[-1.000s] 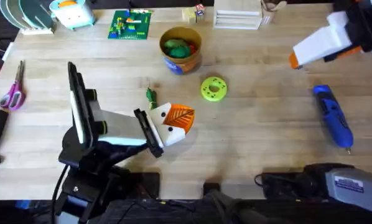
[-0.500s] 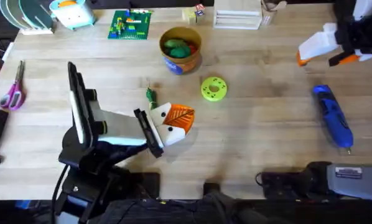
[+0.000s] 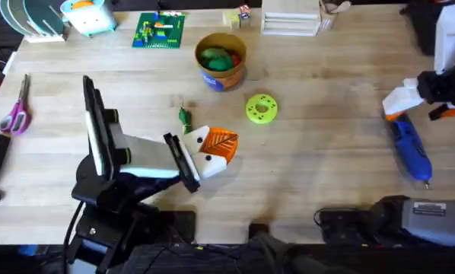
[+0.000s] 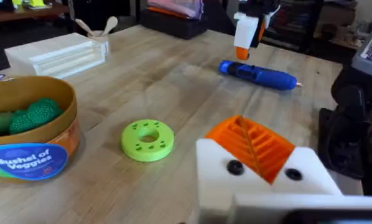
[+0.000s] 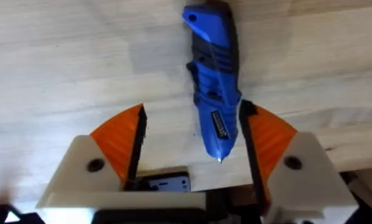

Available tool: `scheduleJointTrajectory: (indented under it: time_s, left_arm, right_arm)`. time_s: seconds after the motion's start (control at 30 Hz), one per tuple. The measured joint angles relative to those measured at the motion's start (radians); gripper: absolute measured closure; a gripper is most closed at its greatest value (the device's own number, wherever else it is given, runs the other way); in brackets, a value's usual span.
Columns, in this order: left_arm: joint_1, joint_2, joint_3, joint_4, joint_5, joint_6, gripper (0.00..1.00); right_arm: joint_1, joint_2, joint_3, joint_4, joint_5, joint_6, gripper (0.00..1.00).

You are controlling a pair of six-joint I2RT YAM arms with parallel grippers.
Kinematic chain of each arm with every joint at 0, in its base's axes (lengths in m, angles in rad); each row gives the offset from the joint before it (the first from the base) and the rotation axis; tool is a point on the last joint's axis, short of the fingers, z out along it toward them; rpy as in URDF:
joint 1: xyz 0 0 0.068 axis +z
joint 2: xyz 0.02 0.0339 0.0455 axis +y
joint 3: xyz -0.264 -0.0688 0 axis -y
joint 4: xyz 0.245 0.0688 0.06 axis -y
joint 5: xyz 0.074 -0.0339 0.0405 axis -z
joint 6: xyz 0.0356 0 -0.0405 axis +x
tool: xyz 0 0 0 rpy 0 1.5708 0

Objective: Pick up the gripper from the table and insert it into the empty holder that is missing its gripper. Then pick up a screw, insert it into the mounting hole, and use the screwdriver to tighten it. Finally, clean up the table by picking up the vegetable and placing it into the bucket.

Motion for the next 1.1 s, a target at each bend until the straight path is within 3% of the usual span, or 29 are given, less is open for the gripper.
scheduleJointTrajectory:
  time_s: [0.37,0.6,1.1]
  left_arm:
    - [0.000,0.000,0.000,0.000,0.000,0.000,0.993]
    - [0.000,0.000,0.000,0.000,0.000,0.000,0.993]
    - [0.000,0.000,0.000,0.000,0.000,0.000,0.993]
  right_arm:
    - [-0.050,0.012,-0.068,0.153,0.004,-0.146,0.140]
    - [-0.061,0.089,-0.070,0.148,-0.028,-0.202,0.140]
    - [-0.146,0.206,-0.075,0.225,-0.073,-0.236,0.140]
